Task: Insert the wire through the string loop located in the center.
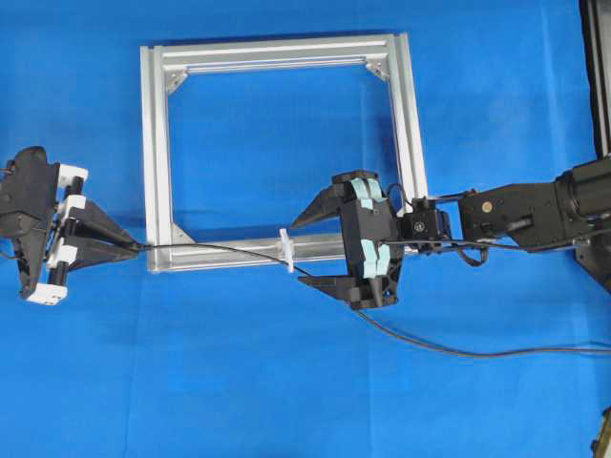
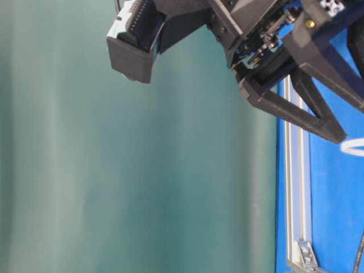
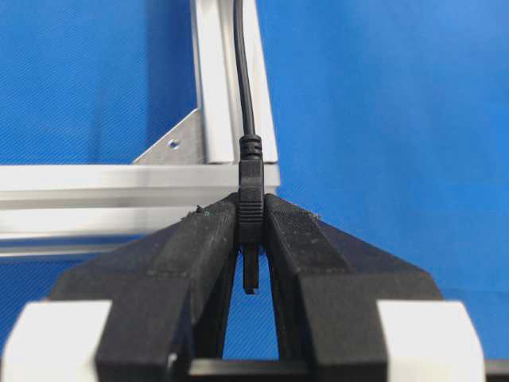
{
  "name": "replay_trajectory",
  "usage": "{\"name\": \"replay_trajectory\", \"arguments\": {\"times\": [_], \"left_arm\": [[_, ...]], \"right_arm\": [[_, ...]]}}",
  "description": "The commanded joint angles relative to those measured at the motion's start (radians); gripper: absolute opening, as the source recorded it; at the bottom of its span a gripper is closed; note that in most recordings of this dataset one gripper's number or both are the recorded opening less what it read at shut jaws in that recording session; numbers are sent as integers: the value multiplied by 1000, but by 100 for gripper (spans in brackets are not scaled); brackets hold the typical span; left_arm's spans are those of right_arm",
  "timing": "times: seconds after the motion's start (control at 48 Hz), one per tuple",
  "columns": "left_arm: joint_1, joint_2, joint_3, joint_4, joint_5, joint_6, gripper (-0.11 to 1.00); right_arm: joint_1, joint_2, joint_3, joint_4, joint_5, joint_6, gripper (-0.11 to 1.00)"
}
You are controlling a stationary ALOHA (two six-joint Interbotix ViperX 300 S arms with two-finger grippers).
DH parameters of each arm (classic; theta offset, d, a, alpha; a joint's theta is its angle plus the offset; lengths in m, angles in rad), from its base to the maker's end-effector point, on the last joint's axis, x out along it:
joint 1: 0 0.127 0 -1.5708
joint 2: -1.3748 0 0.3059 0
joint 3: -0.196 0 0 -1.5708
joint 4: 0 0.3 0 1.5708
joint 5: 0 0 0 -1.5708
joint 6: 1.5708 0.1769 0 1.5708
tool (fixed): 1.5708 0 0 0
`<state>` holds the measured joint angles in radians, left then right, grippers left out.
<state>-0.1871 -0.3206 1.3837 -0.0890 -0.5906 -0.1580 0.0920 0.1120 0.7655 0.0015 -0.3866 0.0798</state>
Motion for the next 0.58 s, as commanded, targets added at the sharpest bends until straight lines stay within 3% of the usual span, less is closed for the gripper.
{"name": "replay_trajectory", "arguments": {"times": [0.0, 0.271, 0.333, 0.5, 0.562], "left_arm": [[6, 2, -12, 3, 5, 2, 8], [8, 0, -14, 3, 55, -9, 11], [12, -2, -14, 2, 55, -11, 24], [21, -3, -12, 3, 55, -2, 75], [32, -5, -12, 3, 55, -3, 88]], "right_arm": [[2, -32, -15, 0, -5, -2, 95], [2, -32, -15, 0, -5, -2, 95], [2, -32, -15, -2, -5, -2, 95], [2, -32, -17, 0, -5, -2, 95], [2, -31, -17, 0, -5, -2, 95]]}}
